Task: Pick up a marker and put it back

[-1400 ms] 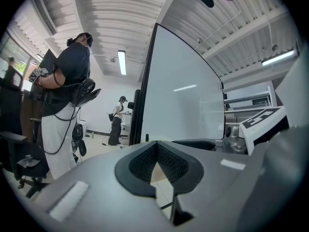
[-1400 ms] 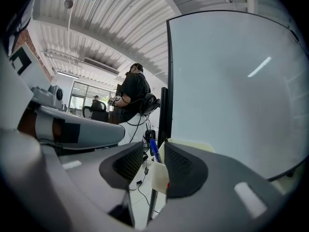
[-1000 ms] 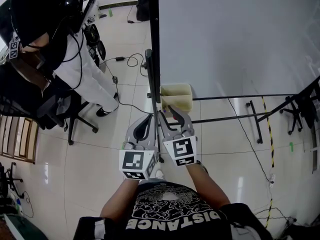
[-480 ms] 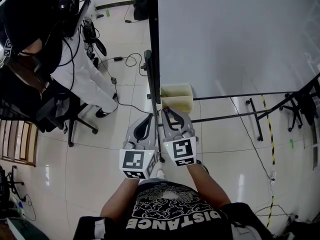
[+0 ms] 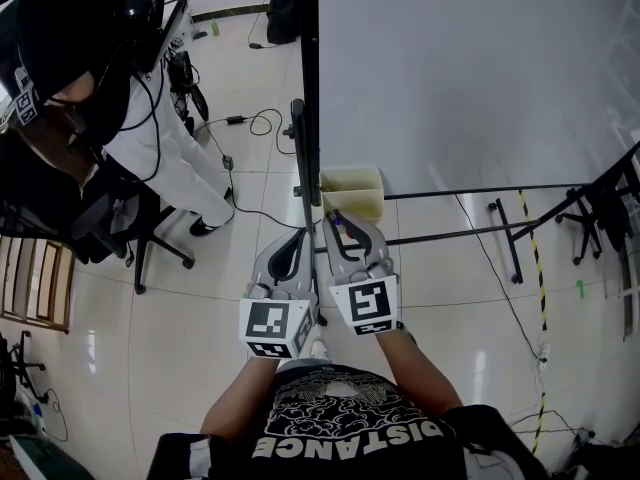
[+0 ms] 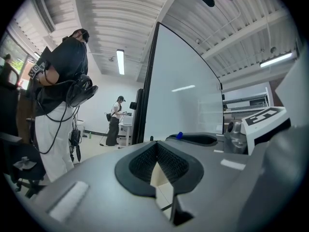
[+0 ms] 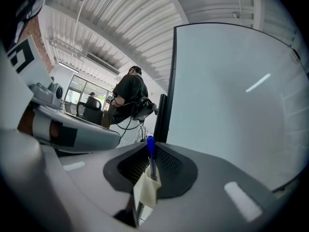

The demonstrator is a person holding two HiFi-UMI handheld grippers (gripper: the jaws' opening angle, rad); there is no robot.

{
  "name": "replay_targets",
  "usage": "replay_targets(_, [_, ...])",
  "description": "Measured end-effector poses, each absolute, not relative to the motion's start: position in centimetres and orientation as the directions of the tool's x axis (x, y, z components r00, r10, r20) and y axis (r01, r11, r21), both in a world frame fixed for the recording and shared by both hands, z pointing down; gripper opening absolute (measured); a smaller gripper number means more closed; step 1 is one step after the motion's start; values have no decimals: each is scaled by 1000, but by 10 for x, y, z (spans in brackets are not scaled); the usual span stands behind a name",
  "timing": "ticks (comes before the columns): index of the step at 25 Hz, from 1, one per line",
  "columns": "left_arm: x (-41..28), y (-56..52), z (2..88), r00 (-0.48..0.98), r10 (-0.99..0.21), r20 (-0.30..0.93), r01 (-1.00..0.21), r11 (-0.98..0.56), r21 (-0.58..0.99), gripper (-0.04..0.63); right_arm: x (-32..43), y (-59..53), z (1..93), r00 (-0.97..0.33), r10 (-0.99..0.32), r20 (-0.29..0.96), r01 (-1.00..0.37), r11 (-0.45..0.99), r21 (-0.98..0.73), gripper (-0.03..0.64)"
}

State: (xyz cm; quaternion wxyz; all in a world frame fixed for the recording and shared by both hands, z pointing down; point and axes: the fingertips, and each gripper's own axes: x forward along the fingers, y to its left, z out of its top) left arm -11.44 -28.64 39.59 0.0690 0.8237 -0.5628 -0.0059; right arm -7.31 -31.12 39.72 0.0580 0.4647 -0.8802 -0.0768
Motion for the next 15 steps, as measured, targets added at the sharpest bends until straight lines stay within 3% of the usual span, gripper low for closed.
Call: replay_targets(15, [-94, -258, 386, 358, -933, 36, -926, -350, 139, 6, -55, -266, 349, -585, -806, -84, -802, 560, 208, 37])
